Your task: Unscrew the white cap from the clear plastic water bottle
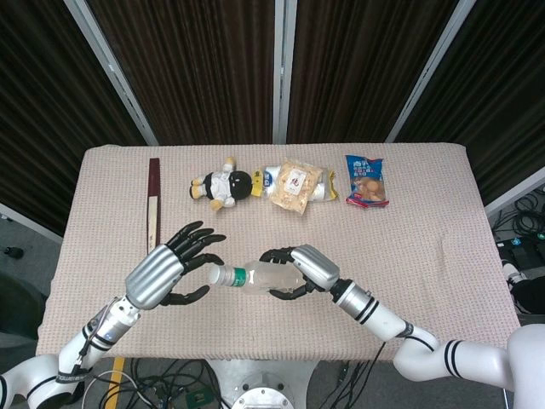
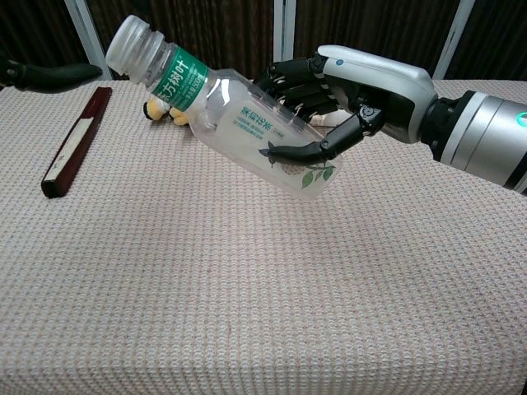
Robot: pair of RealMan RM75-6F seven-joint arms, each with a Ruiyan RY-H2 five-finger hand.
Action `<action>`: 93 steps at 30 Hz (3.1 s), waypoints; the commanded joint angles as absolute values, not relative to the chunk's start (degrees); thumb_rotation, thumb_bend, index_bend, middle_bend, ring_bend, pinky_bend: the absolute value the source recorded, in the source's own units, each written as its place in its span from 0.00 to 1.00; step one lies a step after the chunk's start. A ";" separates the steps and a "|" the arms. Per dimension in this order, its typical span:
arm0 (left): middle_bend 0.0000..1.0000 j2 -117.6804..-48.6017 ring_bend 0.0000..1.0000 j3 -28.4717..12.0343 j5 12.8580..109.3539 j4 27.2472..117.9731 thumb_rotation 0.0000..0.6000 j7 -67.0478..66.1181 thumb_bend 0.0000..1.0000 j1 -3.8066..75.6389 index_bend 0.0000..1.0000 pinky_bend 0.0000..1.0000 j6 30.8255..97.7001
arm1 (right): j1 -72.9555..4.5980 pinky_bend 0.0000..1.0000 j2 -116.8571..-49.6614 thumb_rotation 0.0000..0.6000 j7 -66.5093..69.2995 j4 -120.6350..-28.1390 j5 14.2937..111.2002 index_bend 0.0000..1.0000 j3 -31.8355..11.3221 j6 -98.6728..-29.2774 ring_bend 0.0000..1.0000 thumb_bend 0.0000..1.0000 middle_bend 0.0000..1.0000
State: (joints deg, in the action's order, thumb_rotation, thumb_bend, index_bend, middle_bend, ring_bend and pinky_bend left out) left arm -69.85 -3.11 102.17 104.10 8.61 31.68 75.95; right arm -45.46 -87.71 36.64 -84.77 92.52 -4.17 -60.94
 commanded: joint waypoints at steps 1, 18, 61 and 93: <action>0.11 -69.90 0.07 -3.16 102.11 104.20 1.00 8.55 0.32 31.78 0.33 0.04 75.88 | -45.39 0.55 -87.69 1.00 36.75 -84.76 92.60 0.66 -4.07 -61.08 0.41 0.40 0.55; 0.11 -70.44 0.07 -3.54 101.31 104.56 1.00 8.24 0.32 32.44 0.39 0.04 75.26 | -45.66 0.55 -87.92 1.00 37.24 -84.55 92.35 0.66 -4.28 -60.97 0.42 0.40 0.55; 0.11 -77.56 0.07 -3.44 78.39 92.76 1.00 -13.06 0.33 30.93 0.30 0.03 62.01 | -42.59 0.56 -71.71 1.00 24.69 -91.58 88.58 0.65 -3.70 -58.03 0.44 0.41 0.57; 0.05 -62.31 0.03 -6.19 78.37 100.57 1.00 -0.73 0.16 18.96 0.13 0.04 77.75 | -42.34 0.11 -82.76 1.00 -13.87 -88.46 73.41 0.00 -5.93 -53.83 0.00 0.20 0.09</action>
